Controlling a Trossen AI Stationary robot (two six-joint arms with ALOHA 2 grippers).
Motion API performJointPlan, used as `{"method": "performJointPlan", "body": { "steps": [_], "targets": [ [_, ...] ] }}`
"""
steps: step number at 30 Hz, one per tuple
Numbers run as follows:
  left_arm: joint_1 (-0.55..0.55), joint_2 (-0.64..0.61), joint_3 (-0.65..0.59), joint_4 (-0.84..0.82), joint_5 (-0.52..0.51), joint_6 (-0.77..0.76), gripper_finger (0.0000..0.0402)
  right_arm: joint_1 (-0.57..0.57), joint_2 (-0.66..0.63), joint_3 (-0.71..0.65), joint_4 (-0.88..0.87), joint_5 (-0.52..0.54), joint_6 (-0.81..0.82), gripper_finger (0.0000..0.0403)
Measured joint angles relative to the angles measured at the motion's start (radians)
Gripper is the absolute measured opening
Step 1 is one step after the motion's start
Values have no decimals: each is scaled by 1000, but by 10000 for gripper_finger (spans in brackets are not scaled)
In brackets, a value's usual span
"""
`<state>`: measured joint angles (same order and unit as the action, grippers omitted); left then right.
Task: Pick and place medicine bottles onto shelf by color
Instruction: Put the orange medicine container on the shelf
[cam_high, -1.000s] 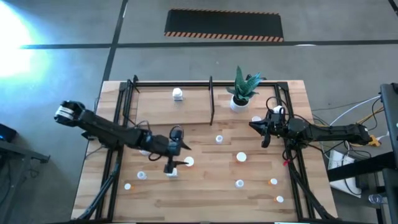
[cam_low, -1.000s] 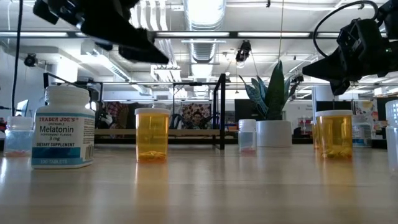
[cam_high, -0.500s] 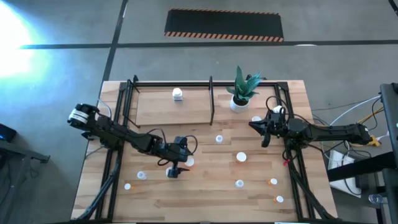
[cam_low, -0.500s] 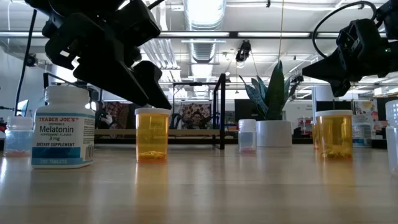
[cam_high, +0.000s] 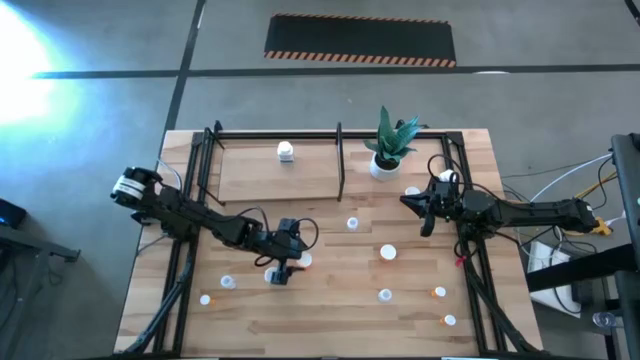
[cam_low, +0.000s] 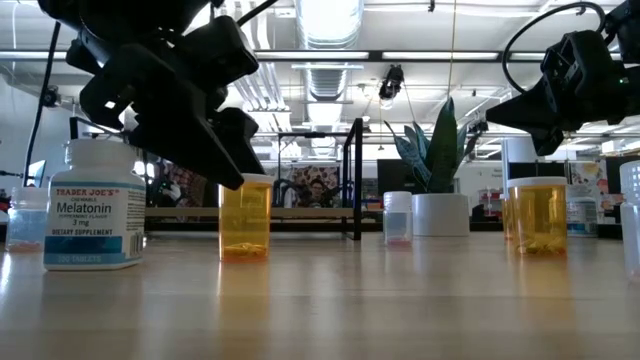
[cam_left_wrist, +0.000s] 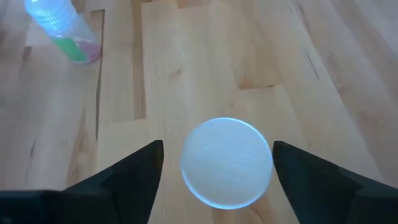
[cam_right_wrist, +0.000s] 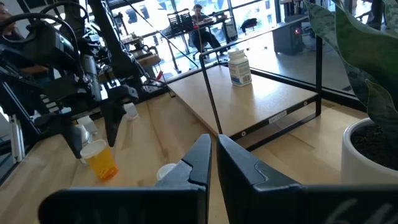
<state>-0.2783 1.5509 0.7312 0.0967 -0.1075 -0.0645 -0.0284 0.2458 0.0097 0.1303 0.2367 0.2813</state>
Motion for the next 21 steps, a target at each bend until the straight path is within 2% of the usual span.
{"method": "performJointPlan", "body": {
  "steps": [13,21],
  "targets": [
    [0,0,9,-2,-11,-1,189,0,0,0,-6,0,10,18],
    [12,0,73,-1,39,-2,186,0,0,0,-12,0,10,18]
  ]
}}
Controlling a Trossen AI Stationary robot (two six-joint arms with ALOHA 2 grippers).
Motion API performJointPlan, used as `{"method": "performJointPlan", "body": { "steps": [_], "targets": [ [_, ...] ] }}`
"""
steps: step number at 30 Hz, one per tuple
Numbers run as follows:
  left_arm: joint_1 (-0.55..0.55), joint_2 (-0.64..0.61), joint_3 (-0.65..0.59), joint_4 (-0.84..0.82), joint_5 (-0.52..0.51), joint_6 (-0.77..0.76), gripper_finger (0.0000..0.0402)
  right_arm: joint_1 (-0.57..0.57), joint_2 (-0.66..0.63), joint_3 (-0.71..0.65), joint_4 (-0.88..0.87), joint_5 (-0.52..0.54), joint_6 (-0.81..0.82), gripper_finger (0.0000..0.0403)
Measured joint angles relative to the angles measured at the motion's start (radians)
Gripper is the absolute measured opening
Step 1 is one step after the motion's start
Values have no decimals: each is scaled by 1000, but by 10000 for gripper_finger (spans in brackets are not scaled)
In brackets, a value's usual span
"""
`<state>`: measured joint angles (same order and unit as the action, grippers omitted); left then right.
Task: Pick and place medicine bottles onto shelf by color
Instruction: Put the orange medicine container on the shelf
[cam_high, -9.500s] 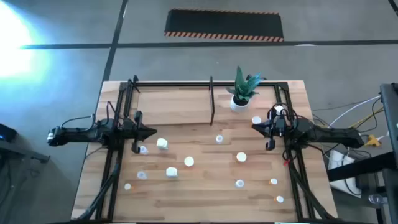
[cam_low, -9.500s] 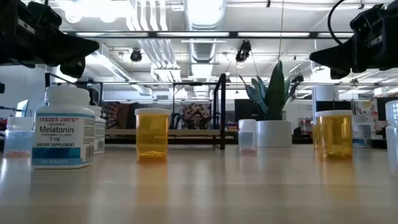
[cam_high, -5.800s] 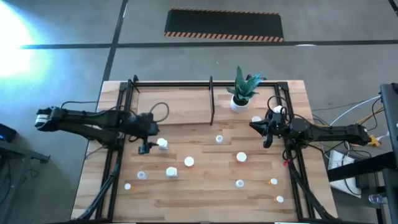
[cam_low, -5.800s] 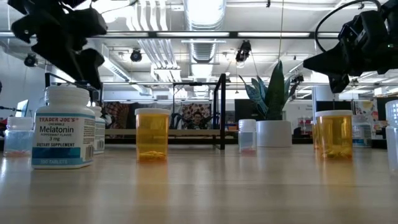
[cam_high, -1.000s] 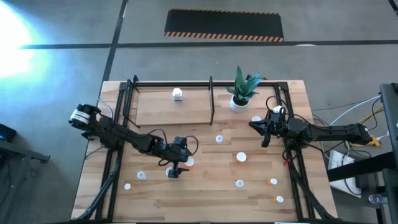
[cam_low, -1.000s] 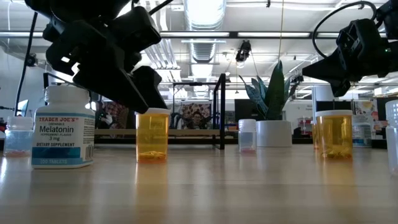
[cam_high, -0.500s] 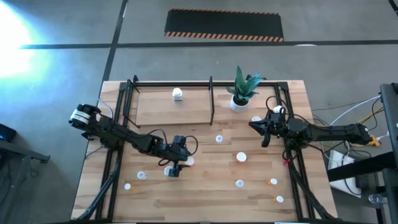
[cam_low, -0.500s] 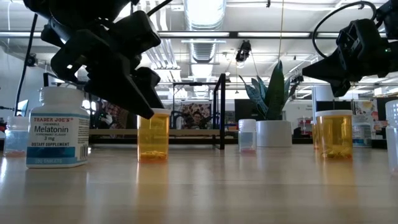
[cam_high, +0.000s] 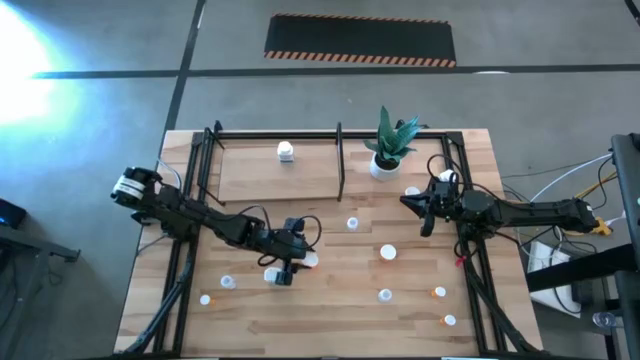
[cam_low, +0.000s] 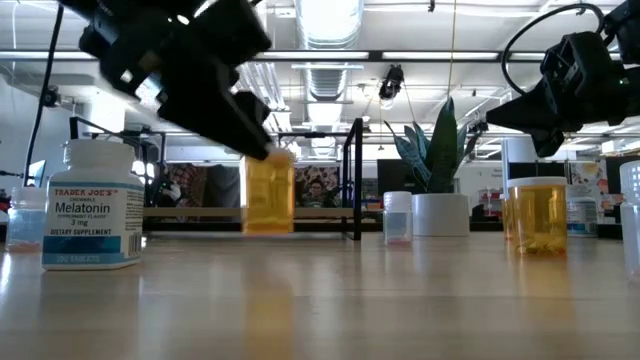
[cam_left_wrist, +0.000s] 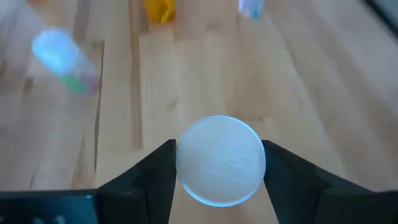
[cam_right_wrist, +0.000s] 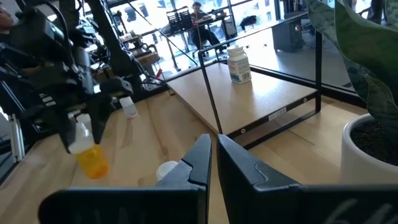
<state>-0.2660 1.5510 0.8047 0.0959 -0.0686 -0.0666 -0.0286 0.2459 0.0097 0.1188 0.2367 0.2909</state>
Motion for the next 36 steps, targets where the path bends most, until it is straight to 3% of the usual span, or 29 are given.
{"method": "performJointPlan", "body": {
  "steps": [4,8,13,23,28,36],
  "targets": [
    [31,-15,60,-26,22,0,186,0,0,0,-2,0,0,18],
    [118,-40,167,-196,23,25,186,0,0,0,-2,0,-1,18],
    [311,-46,305,-371,21,105,186,0,0,0,-2,2,-2,18],
    [724,83,410,-332,84,135,186,0,5,0,-6,2,5,18],
    [796,180,450,-319,90,175,186,0,5,0,-4,2,5,18],
    [805,243,472,-313,59,180,186,0,6,0,-3,1,5,18]
  ]
}}
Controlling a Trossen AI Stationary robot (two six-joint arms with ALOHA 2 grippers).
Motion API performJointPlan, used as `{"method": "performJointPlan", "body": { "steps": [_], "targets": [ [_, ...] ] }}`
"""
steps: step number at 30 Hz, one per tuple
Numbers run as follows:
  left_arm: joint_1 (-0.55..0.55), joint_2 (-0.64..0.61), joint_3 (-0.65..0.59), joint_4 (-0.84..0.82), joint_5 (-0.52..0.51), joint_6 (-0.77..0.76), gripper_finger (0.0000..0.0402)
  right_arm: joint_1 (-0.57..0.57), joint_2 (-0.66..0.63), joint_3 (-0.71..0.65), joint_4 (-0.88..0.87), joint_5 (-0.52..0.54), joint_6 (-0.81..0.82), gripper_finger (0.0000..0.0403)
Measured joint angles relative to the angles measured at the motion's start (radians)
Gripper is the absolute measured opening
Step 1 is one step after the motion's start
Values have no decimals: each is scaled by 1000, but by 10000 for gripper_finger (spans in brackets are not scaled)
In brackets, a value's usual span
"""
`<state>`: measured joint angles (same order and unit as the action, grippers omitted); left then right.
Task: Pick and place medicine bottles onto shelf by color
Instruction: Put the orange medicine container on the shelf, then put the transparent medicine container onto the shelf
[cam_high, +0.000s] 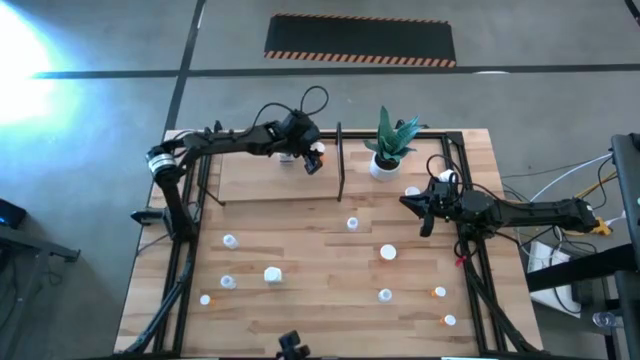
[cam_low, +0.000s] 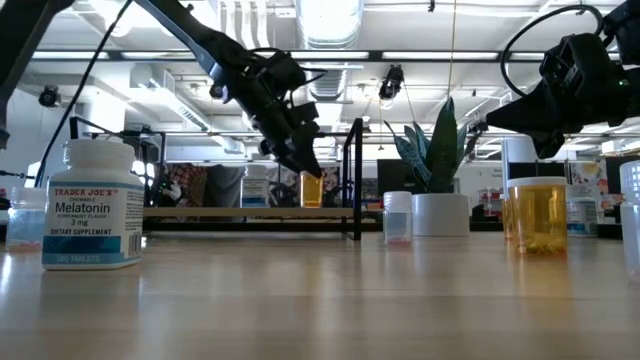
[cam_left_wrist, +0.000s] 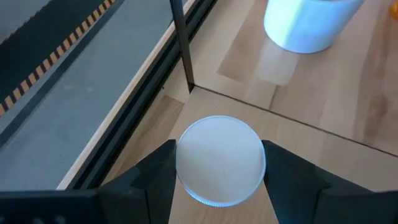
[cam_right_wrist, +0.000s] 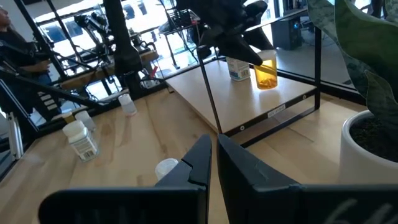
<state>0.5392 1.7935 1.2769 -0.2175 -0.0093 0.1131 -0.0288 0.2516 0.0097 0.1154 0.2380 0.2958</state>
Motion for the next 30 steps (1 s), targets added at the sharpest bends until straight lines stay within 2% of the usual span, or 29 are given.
{"method": "performJointPlan", "body": {
  "steps": [3,10,21,25,30],
  "targets": [
    [0,0,-5,1,-26,0,189,0,0,0,0,0,0,18],
    [0,0,-9,2,-38,0,244,0,0,0,0,0,0,18],
    [0,-16,-14,-15,-39,40,257,0,0,0,0,0,-7,18],
    [0,-84,-4,-36,-43,55,268,0,0,0,4,0,-30,18],
    [-28,-231,-16,-116,-45,53,271,0,0,0,21,-1,-58,18]
  ]
}}
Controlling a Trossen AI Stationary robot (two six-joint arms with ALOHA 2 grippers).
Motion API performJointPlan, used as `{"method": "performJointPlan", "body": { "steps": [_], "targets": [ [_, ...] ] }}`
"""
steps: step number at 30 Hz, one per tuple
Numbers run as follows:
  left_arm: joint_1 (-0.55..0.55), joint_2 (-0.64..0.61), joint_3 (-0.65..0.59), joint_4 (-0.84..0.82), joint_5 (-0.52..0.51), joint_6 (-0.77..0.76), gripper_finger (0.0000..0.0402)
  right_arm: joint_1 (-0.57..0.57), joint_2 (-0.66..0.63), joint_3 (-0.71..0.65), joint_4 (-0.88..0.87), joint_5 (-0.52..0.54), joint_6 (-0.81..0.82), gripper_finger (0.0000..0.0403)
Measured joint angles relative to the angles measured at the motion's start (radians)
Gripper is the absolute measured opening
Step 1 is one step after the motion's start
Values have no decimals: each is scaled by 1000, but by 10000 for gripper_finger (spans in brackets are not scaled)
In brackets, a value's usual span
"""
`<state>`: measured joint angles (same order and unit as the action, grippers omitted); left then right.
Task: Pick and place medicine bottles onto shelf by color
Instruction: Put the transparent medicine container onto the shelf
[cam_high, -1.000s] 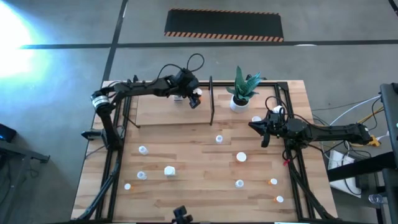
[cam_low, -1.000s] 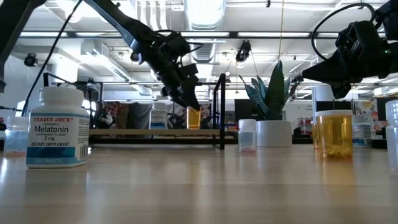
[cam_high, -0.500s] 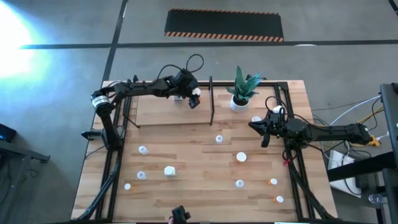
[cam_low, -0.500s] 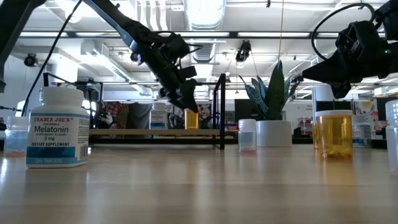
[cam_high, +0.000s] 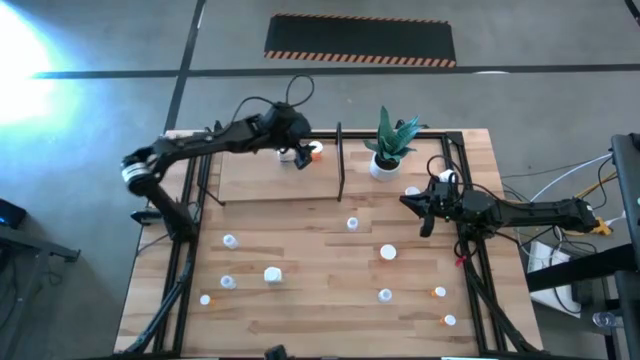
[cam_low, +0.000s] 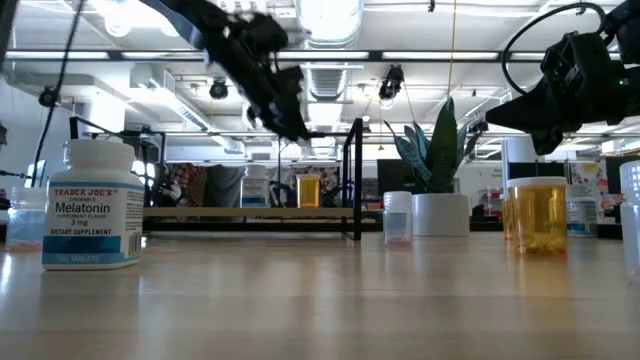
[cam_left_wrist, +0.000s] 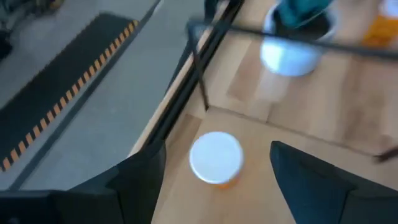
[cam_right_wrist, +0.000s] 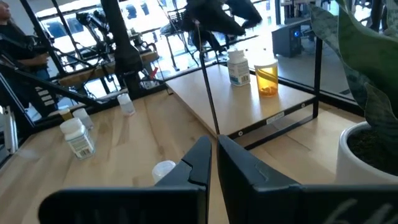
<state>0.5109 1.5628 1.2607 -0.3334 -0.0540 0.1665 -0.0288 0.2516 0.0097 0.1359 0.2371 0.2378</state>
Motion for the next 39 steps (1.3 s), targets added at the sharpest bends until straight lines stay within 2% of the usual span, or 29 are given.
{"method": "performJointPlan", "body": {
  "steps": [5,8,12,16,20,23,27,32,39],
  "targets": [
    [-113,-177,-85,-27,1,-3,272,0,2,1,12,0,-2,18],
    [-227,-274,-194,46,-5,-24,272,0,17,6,11,1,-3,18],
    [-385,-372,-404,296,-72,-94,272,0,50,13,12,1,-2,18],
    [-516,-404,-615,632,-137,-108,272,0,86,13,13,1,-2,18],
    [-599,-354,-762,961,-166,-108,272,0,112,15,33,0,-3,18],
    [-634,-266,-799,1097,-179,-109,272,0,124,16,37,0,-4,19],
    [-651,-141,-777,1138,-211,-110,272,0,150,17,46,-10,-10,45],
    [-650,-19,-720,1143,-216,-112,272,0,222,17,114,-27,-3,119],
    [-648,36,-705,1138,-305,-112,272,0,367,62,150,-40,-10,213]
  ]
}}
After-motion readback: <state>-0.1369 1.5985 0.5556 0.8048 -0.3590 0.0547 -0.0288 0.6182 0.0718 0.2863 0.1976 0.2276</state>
